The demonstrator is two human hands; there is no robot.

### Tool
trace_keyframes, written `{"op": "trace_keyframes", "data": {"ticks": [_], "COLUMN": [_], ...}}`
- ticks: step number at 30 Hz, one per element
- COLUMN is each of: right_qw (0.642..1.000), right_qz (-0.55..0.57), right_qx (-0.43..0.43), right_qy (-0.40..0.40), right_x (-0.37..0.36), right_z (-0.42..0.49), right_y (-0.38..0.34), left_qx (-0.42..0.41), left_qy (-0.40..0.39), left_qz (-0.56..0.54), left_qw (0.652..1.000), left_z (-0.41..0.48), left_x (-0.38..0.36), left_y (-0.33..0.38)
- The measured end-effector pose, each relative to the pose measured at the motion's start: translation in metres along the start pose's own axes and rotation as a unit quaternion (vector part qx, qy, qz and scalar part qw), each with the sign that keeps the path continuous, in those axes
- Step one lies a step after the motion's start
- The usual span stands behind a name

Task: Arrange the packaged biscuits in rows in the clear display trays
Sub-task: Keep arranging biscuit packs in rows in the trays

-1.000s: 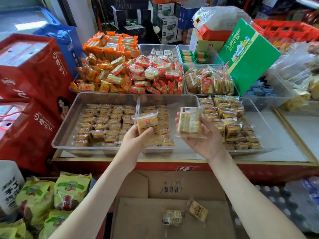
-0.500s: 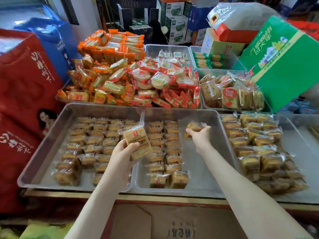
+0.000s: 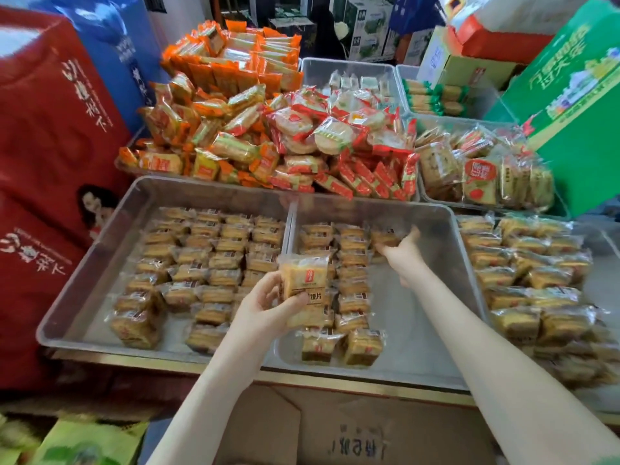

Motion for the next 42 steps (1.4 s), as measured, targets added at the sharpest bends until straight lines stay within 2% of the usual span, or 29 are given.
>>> {"op": "trace_keyframes", "data": {"ticks": [3,6,8,10,11,12,14,18,20,23,25,28,30,33,36,39,41,42], "right_qw": [0.996,0.985,0.977,0.939,0.923,0.922,0.939,0.95,0.953,0.934,0.92,0.92,0.937,0.953,0.944,0.928,0.935,0.938], "right_qz": [-0.062,-0.088,-0.067,-0.1,-0.1,-0.071,0.022,0.074,0.161,0.293,0.334,0.319,0.265,0.214,0.261,0.311,0.269,0.223], "right_qx": [0.066,0.147,0.16,0.131,0.116,0.105,0.098,0.137,0.139,0.12,0.111,0.125,0.144,0.168,0.161,0.161,0.206,0.249], "right_qy": [0.01,-0.017,-0.127,-0.3,-0.353,-0.366,-0.328,-0.269,-0.217,-0.163,-0.173,-0.192,-0.175,-0.136,-0.125,-0.124,-0.106,-0.095], "right_x": [0.009,0.012,0.009,0.003,0.004,0.009,0.023,0.048,0.055,0.063,0.067,0.075,0.08,0.085,0.087,0.092,0.098,0.101], "right_z": [-0.025,-0.06,-0.093,-0.14,-0.163,-0.182,-0.209,-0.237,-0.244,-0.258,-0.268,-0.282,-0.287,-0.29,-0.291,-0.291,-0.294,-0.295], "right_y": [-0.018,-0.038,-0.049,-0.051,-0.051,-0.052,-0.057,-0.071,-0.078,-0.087,-0.09,-0.092,-0.084,-0.066,-0.05,-0.045,-0.045,-0.045], "left_qx": [-0.003,-0.013,-0.026,-0.034,-0.04,-0.046,-0.044,-0.039,-0.053,-0.086,-0.095,-0.085,-0.065,-0.037,-0.044,-0.076,-0.137,-0.189], "left_qy": [0.002,0.004,-0.029,-0.09,-0.117,-0.131,-0.11,-0.007,0.03,0.023,0.009,-0.032,-0.079,-0.106,-0.126,-0.137,-0.111,-0.073], "left_qz": [0.042,0.073,0.113,0.152,0.168,0.176,0.16,0.135,0.099,0.04,0.026,0.03,0.028,0.012,-0.003,-0.013,0.053,0.118], "left_qw": [0.999,0.997,0.993,0.984,0.978,0.975,0.98,0.99,0.993,0.995,0.995,0.995,0.994,0.994,0.991,0.988,0.983,0.972], "left_z": [-0.005,-0.011,-0.016,-0.022,-0.025,-0.028,-0.033,-0.045,-0.054,-0.067,-0.073,-0.081,-0.087,-0.095,-0.102,-0.105,-0.107,-0.107], "left_x": [-0.003,-0.004,-0.008,-0.015,-0.02,-0.023,-0.026,-0.033,-0.039,-0.047,-0.047,-0.044,-0.045,-0.045,-0.047,-0.045,-0.041,-0.037], "left_y": [0.004,0.01,0.017,0.027,0.033,0.039,0.052,0.083,0.095,0.107,0.112,0.116,0.108,0.087,0.072,0.068,0.07,0.071]}}
Point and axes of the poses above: each hand's wrist, its own z-axis towards the middle knuckle, its own x-axis out of the back of the hand, y = z × x, the point moved 4 cm from there along z, towards the middle knuckle, and after that the axes turned 10 degrees about z, right-handed, at the moved point
